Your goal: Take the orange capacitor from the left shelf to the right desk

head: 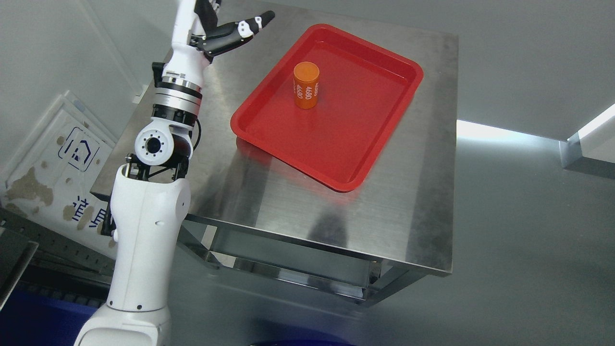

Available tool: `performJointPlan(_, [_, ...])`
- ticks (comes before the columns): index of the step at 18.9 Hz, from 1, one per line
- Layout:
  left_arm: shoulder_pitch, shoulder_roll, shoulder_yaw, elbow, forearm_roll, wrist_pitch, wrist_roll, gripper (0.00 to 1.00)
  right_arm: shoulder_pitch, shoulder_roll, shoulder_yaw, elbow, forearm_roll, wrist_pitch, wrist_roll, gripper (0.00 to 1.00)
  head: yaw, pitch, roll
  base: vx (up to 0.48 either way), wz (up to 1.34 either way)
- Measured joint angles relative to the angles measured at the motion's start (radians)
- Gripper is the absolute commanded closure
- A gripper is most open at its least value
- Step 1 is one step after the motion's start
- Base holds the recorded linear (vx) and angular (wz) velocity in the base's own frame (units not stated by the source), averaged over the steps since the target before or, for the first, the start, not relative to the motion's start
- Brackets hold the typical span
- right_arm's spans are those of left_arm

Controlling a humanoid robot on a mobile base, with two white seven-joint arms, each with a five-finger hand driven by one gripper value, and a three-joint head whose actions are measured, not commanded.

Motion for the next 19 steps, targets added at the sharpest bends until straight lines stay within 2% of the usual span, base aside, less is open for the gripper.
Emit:
performJointPlan(7, [0.16, 0.0, 0.128, -0.047, -0.008, 0.029, 0.075, 0.0, 0.0, 0.0, 0.0, 0.0, 0.0, 0.0, 0.0, 0.0, 0.0, 0.0, 0.0, 0.0, 0.0])
performJointPlan(19, [0.279, 0.0, 0.147, -0.079, -0.096, 0.046, 0.062, 0.0, 0.0, 0.0, 0.0, 0.0, 0.0, 0.0, 0.0, 0.0, 0.0, 0.0, 0.0, 0.0, 0.0])
